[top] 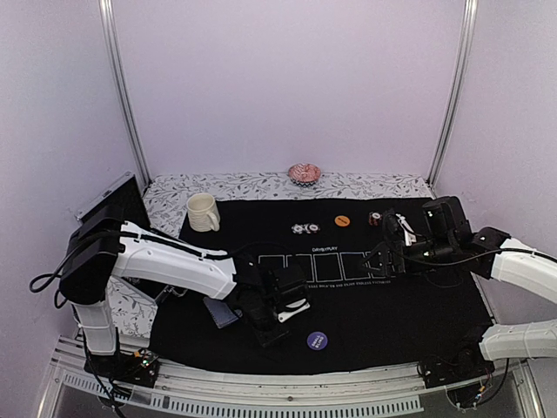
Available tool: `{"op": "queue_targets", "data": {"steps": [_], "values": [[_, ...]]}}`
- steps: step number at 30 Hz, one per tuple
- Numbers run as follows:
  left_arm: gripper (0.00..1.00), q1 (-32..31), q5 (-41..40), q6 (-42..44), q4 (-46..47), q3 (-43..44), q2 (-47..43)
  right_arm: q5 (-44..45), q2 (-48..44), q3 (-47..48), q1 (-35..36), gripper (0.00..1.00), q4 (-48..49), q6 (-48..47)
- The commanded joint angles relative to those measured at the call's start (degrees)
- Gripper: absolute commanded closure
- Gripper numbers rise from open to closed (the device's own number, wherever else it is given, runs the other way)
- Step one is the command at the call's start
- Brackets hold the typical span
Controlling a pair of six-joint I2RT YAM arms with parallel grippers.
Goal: Distribute texas hold em gaming equipment
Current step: Place the poker chips pile at the small blind area.
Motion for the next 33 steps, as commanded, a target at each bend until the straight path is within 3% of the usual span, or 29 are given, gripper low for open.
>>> {"op": "queue_targets", "data": {"steps": [1,6,9,13,14,25,29,33], "values": [[0.52,1.4,1.4,1.1,1.5,-2.6,-0.2,0.8,0.3,0.9,0.5,0.0,1.3,-0.2],[0.51,1.9,1.6,1.8,1.6,-3.4,-1.4,1.1,0.0,1.3,0.5,0.0,0.1,-1.2],[0.56,2.4,1.5,2.0,1.6,-3.8,-1.8,1.2,-0.1,1.6,0.5,0.01,-0.3,-1.7],[0.97,2.4,2.1,1.5,1.6,-3.4,-2.3,1.4,-0.1,2.0,0.5,0.01,-0.8,-2.2],[1.0,2.4,1.6,1.2,1.6,-3.6,-2.8,1.4,-0.2,2.1,0.5,0.01,-0.8,-2.4],[1.0,0.6,-17.3,-2.3,-6.5,1.5,-4.9,1.7,0.3,2.5,0.5,0.01,-0.8,-3.2],[1.0,1.0,-5.4,0.6,5.5,-3.1,-12.5,1.5,1.2,3.1,0.5,0.01,-1.9,-4.2],[1.0,4.3,8.9,-3.4,17.7,-9.3,-20.7,1.7,0.6,4.4,0.5,0.01,-4.1,-7.1]]}}
